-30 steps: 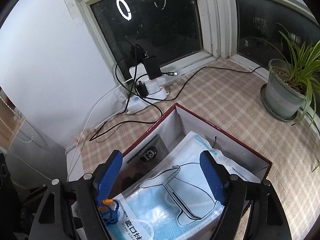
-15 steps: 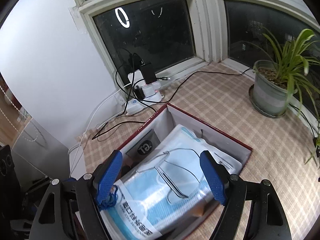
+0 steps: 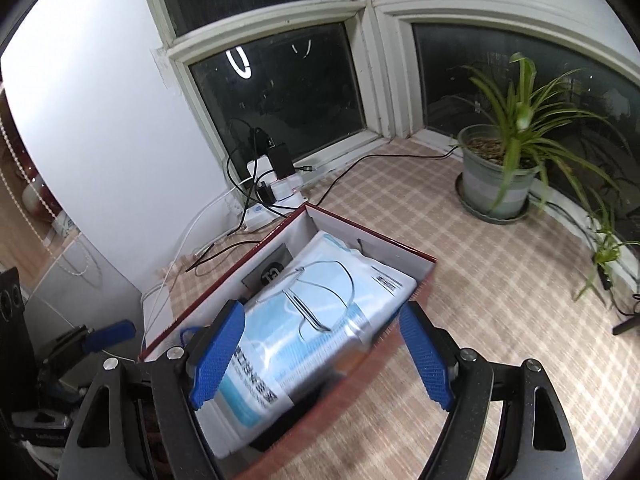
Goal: Organize soft objects
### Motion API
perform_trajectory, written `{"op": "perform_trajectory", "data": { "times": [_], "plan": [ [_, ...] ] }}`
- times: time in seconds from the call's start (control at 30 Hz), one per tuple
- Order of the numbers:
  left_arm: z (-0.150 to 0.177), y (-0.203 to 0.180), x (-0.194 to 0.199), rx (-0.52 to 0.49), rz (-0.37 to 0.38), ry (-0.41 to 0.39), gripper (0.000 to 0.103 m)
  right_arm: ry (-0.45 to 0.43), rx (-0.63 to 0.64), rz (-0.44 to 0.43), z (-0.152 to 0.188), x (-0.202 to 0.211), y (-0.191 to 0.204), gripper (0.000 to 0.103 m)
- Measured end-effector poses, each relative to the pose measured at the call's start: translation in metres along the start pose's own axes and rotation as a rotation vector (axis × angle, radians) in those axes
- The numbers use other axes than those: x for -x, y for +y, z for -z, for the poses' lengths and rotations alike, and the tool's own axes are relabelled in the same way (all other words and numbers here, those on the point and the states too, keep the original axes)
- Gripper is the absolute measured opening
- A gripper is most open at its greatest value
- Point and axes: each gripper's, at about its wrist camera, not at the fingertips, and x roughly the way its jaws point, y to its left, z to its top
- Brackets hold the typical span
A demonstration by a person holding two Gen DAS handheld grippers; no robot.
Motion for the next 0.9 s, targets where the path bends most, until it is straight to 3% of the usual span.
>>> {"op": "perform_trajectory", "data": {
  "times": [0.33,0.63,0.9],
  "plan": [
    [0.009,-0.041,0.024,-0.02,-0.106,-0.032,0.08,-0.074,0.029,0.035,0.028,0.062,-0.009,0.08],
    [0.019,-0.073,0.044,-0.03,-0.154,-0.044,0.08,-0.136,0.072,0.081,0.057,0.116,-0.009,0.081],
    [0.028,-0.1,0.063,-0.04,-0.18,-0.08,0.08,-0.177,0.107,0.082,0.079,0.152,-0.004,0.089]
  ]
}}
